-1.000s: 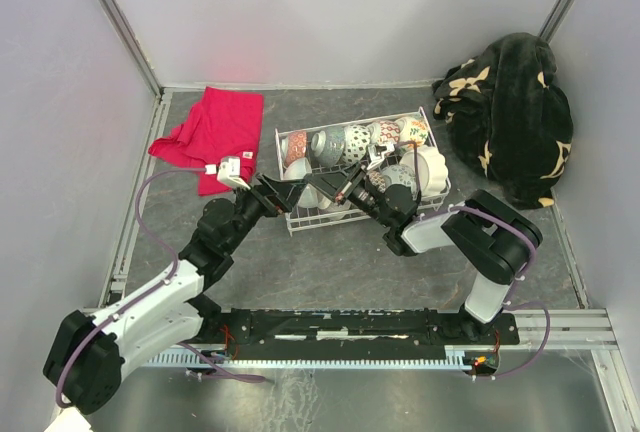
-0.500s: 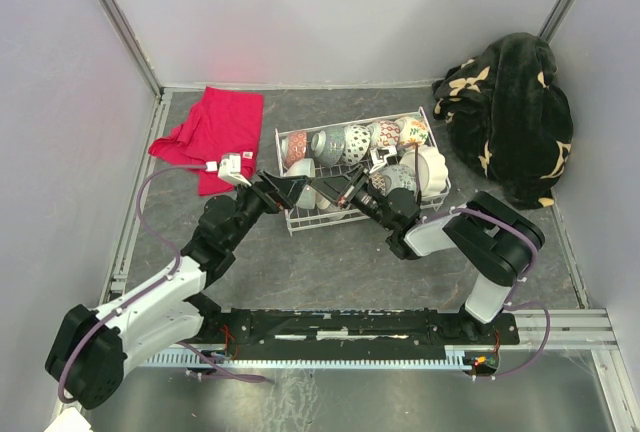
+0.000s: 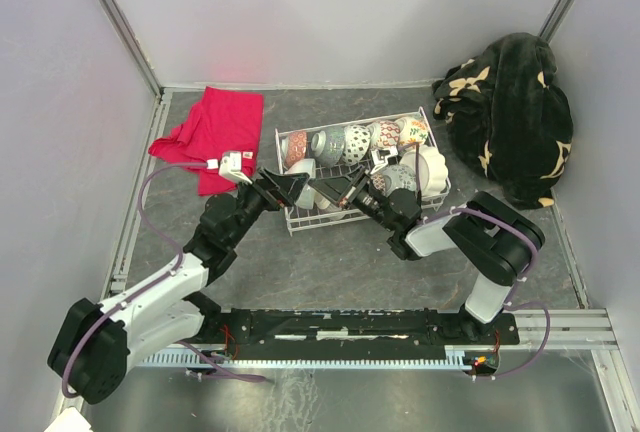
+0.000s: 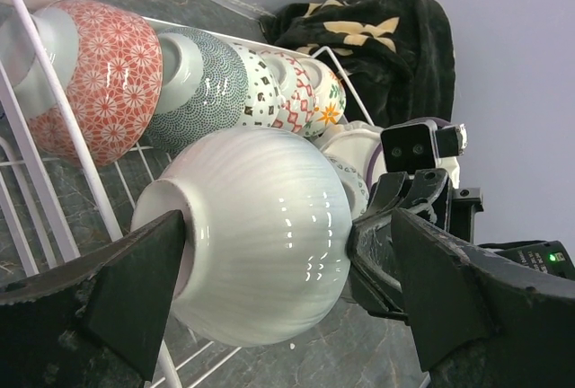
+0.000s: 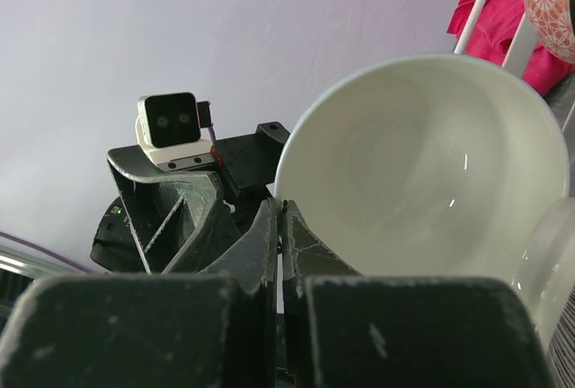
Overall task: Load the bowls into the dish rack
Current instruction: Turn the bowl upside down on the dish rack.
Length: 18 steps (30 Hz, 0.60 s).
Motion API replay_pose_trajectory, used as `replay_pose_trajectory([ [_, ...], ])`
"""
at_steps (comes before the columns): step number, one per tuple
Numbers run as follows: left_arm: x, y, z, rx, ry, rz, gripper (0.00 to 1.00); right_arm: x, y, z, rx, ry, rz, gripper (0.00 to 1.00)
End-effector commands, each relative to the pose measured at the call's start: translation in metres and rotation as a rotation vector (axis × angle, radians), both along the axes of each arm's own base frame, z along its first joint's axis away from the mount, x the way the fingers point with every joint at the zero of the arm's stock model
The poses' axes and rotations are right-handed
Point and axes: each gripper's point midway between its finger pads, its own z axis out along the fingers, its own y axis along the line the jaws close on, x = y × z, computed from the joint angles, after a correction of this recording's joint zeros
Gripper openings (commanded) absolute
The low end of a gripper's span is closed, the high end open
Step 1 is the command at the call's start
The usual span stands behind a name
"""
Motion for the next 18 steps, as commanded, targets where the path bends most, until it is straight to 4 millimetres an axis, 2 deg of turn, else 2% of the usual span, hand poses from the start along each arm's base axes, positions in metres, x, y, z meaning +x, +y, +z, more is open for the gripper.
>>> replay_pose_trajectory([
  [1,-0.035,-0.042,0.066,-0.138,-0.148,-0.266,0.99,-0.018,-0.001,-0.077,-0.181,0.053,0.054,0.02],
  [12,-0.040,-0.049,0.068,-0.135,-0.155,-0.291,0.99,-0.024,-0.008,-0.103,-0.241,0.079,0.065,0.02],
  [18,-0.040,-0.048,0.066,-0.130,-0.154,-0.281,0.99,-0.024,-0.006,-0.102,-0.243,0.067,0.075,0.02],
])
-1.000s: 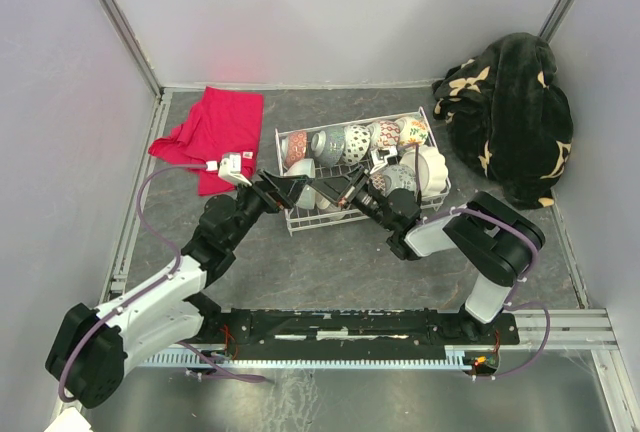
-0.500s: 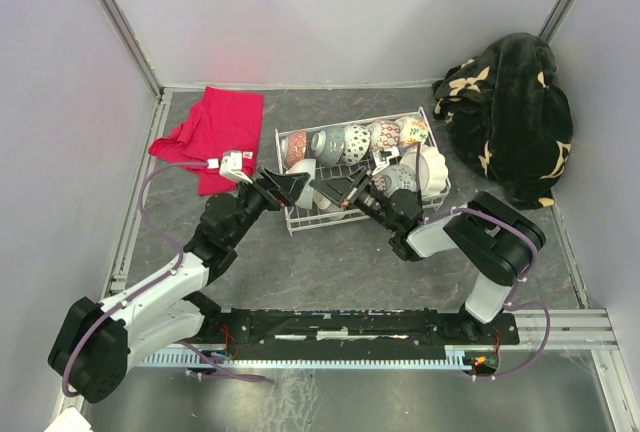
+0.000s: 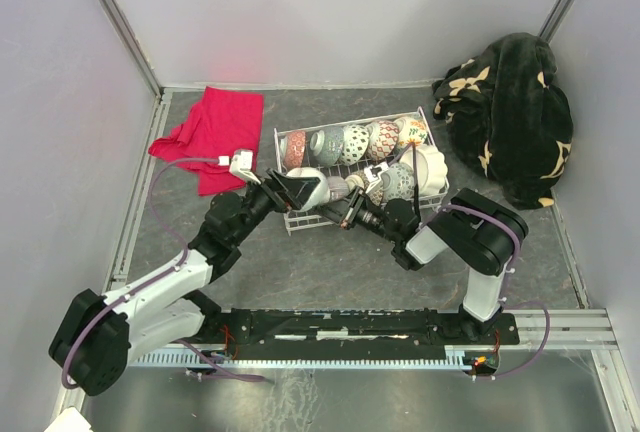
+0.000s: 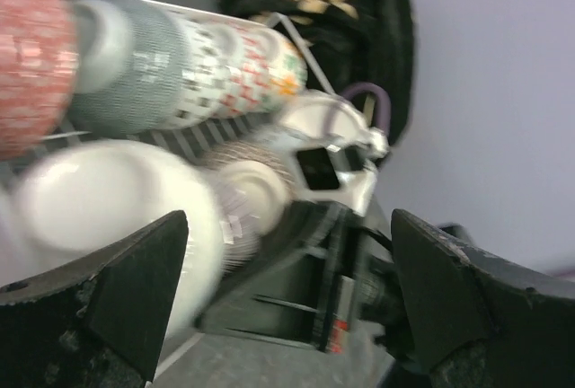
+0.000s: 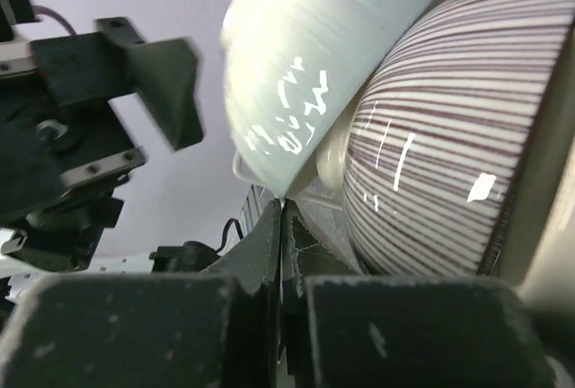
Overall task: Load the bowls into the dish rack
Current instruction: Turn the bowl upside down on the dish rack, then reset both arms
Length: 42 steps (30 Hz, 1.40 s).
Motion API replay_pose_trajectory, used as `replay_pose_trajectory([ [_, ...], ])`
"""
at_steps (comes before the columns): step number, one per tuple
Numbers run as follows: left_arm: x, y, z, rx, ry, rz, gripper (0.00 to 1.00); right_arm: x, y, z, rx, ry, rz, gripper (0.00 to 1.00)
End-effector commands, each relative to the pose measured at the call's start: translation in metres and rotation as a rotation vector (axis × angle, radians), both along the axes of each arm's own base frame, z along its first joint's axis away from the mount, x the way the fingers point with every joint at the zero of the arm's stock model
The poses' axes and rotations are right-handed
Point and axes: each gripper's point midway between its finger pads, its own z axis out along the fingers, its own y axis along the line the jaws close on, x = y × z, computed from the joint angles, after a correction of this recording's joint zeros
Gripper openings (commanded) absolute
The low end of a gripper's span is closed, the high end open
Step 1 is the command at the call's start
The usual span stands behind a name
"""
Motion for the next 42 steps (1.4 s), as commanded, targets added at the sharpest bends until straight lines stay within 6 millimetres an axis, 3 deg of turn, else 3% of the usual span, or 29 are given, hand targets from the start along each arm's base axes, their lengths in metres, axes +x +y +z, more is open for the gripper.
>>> replay_pose_trajectory([
  [1,-0.035,-0.030,0.069,-0.142,-0.155,-0.208,0.99,-0.004,0.001,-0.026,-0.022,0.089,0.009,0.02],
  [14,-0.035,-0.028,0.065,-0.132,-0.146,-0.198,0.99,-0.009,-0.009,-0.018,-0.083,0.065,-0.009,0.03],
  [23,-0.034,-0.023,0.066,-0.113,-0.156,-0.169,0.99,-0.027,-0.013,0.007,-0.150,0.010,0.016,0.23],
  [26,-0.034,-0.018,0.070,-0.110,-0.170,-0.151,0.99,-0.036,-0.017,0.026,-0.214,-0.040,0.010,0.27],
  [35,-0.034,-0.009,0.072,-0.092,-0.183,-0.109,0.99,-0.055,-0.058,0.072,-0.342,-0.114,-0.059,0.33],
  [42,-0.022,0.013,0.061,-0.002,-0.136,0.021,0.99,-0.070,-0.130,0.093,-0.533,-0.191,-0.207,0.47],
])
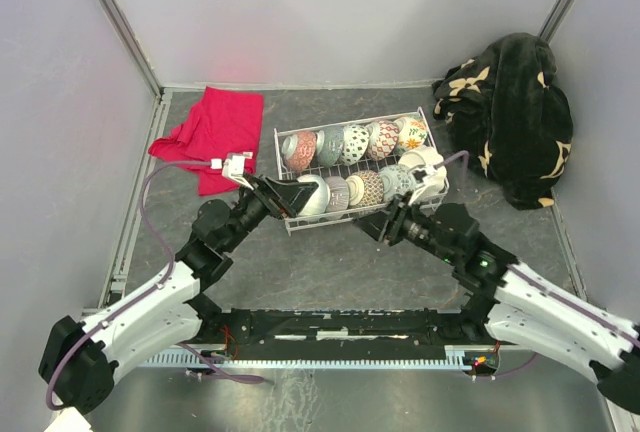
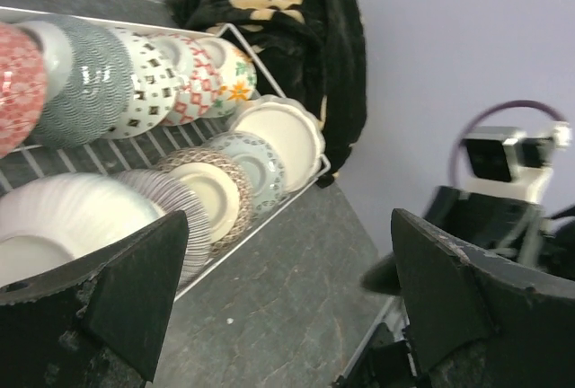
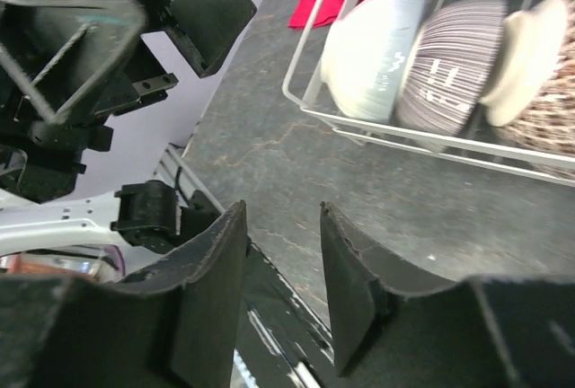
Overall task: Load the bowls into the dish rack
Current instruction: Reset both arms
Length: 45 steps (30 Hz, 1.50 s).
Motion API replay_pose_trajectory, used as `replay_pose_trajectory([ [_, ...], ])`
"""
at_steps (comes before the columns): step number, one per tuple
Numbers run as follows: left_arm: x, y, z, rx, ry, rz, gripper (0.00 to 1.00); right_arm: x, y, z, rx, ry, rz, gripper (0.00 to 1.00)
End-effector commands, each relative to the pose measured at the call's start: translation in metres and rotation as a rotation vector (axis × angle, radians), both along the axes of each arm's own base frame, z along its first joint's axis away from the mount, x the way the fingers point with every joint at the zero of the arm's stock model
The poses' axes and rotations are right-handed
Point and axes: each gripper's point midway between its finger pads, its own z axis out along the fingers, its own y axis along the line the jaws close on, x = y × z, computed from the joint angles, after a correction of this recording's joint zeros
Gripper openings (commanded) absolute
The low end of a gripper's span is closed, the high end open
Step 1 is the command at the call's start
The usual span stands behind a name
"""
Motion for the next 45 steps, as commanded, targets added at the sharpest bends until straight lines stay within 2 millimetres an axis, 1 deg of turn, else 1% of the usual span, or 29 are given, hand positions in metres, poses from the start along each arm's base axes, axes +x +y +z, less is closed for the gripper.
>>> replay_pose_trajectory([
  [1,0.015,0.024,0.011,0.081,-0.022,0.150,0.99,-0.004,-0.060,0.001,-0.205,-0.057,-0.151,0.48],
  [2,0.017,0.030,0.009,0.100,-0.008,0.182,0.99,-0.005,-0.074,0.001,-0.233,-0.064,-0.192,0.49],
  [3,0.019,0.036,0.008,0.118,0.001,0.216,0.99,-0.007,-0.091,-0.004,-0.280,-0.056,-0.236,0.50],
  [4,0.020,0.043,0.009,0.127,0.004,0.247,0.99,-0.007,-0.105,-0.004,-0.304,-0.062,-0.282,0.51],
  [6,0.022,0.053,0.009,0.147,0.013,0.296,0.99,-0.006,-0.140,-0.008,-0.370,-0.060,-0.408,0.52],
  [7,0.022,0.058,0.010,0.153,0.014,0.320,0.99,-0.005,-0.154,-0.009,-0.395,-0.061,-0.460,0.52],
  [9,0.024,0.068,0.010,0.167,0.017,0.366,0.99,-0.005,-0.176,-0.013,-0.437,-0.063,-0.547,0.54],
  [12,0.027,0.079,0.008,0.201,0.013,0.421,0.99,-0.003,-0.196,-0.017,-0.482,-0.065,-0.628,0.58],
  [14,0.029,0.084,0.007,0.218,0.014,0.450,0.99,-0.001,-0.205,-0.018,-0.505,-0.069,-0.674,0.60],
  [17,0.031,0.087,0.004,0.240,0.019,0.467,0.99,-0.001,-0.220,-0.019,-0.539,-0.071,-0.738,0.62],
  [22,0.035,0.097,-0.004,0.279,0.031,0.528,0.99,0.002,-0.237,-0.017,-0.523,-0.100,-0.836,0.63],
  [25,0.038,0.106,-0.008,0.302,0.035,0.575,0.99,0.007,-0.239,-0.018,-0.549,-0.141,-0.856,0.63],
  [28,0.042,0.118,-0.013,0.335,0.041,0.646,0.99,0.015,-0.244,-0.020,-0.600,-0.176,-0.905,0.66],
  [29,0.044,0.126,-0.016,0.353,0.047,0.686,0.99,0.018,-0.246,-0.021,-0.624,-0.184,-0.930,0.67],
  [33,0.048,0.152,-0.027,0.430,0.052,0.826,0.99,0.029,-0.261,-0.021,-0.739,-0.227,-1.058,0.78],
  [34,0.049,0.157,-0.030,0.449,0.050,0.856,0.99,0.031,-0.261,-0.020,-0.755,-0.236,-1.078,0.85],
  [35,0.049,0.160,-0.035,0.476,0.045,0.874,0.99,0.034,-0.260,-0.020,-0.768,-0.249,-1.083,0.98],
  [36,0.051,0.162,-0.038,0.494,0.032,0.884,0.99,0.038,-0.258,-0.019,-0.770,-0.262,-1.085,1.00],
  [38,0.054,0.163,-0.047,0.541,0.023,0.896,0.99,0.044,-0.256,-0.020,-0.788,-0.286,-1.106,1.00],
  [41,0.059,0.169,-0.061,0.647,0.025,0.927,0.99,0.055,-0.258,-0.029,-0.827,-0.288,-1.131,1.00],
  [43,0.060,0.174,-0.071,0.706,0.007,0.945,0.99,0.059,-0.266,-0.040,-0.857,-0.259,-1.151,1.00],
  [45,0.060,0.178,-0.079,0.728,-0.013,0.956,0.99,0.064,-0.274,-0.053,-0.847,-0.219,-1.171,1.00],
])
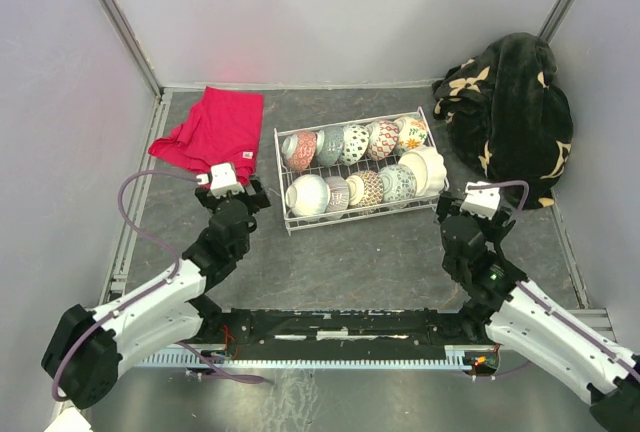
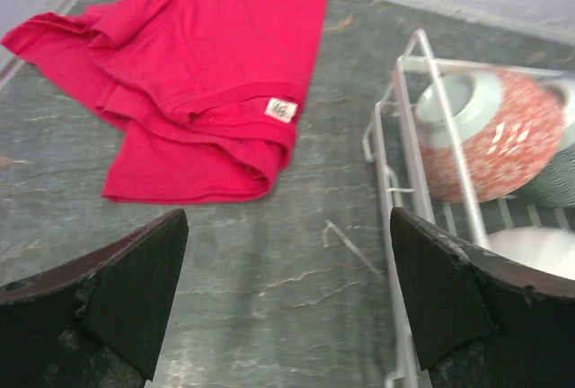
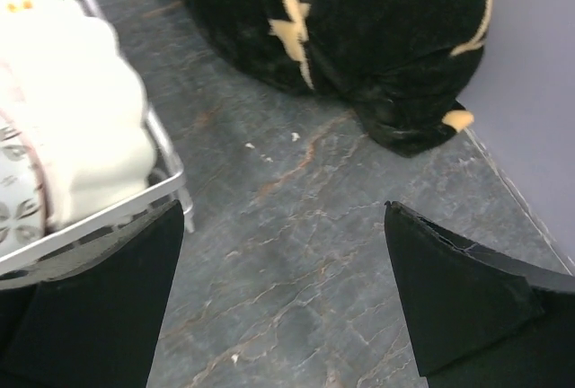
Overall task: Load the bowls into the dish rack
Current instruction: Reset both arms
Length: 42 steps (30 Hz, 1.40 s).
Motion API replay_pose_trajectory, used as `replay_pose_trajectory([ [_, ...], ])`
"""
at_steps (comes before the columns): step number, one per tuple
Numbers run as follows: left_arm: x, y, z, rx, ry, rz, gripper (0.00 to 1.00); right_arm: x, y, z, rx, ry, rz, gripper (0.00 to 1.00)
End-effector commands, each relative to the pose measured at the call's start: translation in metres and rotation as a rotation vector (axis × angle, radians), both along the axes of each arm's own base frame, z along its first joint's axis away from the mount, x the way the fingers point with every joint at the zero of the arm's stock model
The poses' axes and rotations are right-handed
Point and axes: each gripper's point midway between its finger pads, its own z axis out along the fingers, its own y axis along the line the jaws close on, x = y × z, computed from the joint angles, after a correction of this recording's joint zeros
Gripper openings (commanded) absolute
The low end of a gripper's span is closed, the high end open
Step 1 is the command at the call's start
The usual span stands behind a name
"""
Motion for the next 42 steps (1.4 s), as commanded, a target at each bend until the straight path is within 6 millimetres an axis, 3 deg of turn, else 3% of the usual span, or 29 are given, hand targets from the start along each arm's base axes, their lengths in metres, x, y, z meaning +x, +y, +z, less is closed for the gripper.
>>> replay_pose_trajectory([
  [1,0.002,0.022,0.007,0.105,-0.084,0.075,0.99,0.014,-0.016,-0.006,0.057,-0.050,-0.080,1.00],
  [5,-0.001,0.028,-0.004,0.137,-0.101,0.072,0.99,0.016,-0.037,-0.014,0.092,-0.053,-0.131,1.00],
  [13,0.002,0.035,-0.020,0.171,-0.069,0.099,0.99,0.022,-0.047,-0.033,0.083,-0.130,-0.179,1.00],
  [15,0.001,0.035,-0.019,0.167,-0.074,0.099,0.99,0.028,-0.056,-0.051,0.088,-0.128,-0.231,0.99],
  [19,-0.001,0.038,-0.018,0.164,-0.090,0.104,0.99,0.051,-0.066,-0.054,0.061,-0.092,-0.304,1.00],
  [24,-0.006,0.043,-0.015,0.167,-0.118,0.109,0.99,0.079,-0.060,-0.054,0.014,-0.092,-0.269,0.99],
  [28,-0.008,0.045,-0.014,0.176,-0.127,0.113,0.99,0.086,-0.060,-0.053,-0.022,-0.081,-0.263,1.00],
  [30,-0.009,0.045,-0.013,0.178,-0.132,0.111,0.99,0.087,-0.064,-0.067,-0.013,-0.093,-0.252,1.00],
  [31,-0.010,0.047,-0.014,0.183,-0.134,0.112,0.99,0.094,-0.065,-0.059,-0.011,-0.156,-0.242,0.99],
  [34,-0.011,0.047,-0.015,0.214,-0.144,0.101,0.99,0.110,-0.052,-0.067,-0.045,-0.032,-0.177,1.00],
  [42,-0.010,0.061,-0.027,0.251,-0.127,0.184,0.99,0.118,-0.036,-0.070,-0.058,-0.040,-0.023,1.00],
])
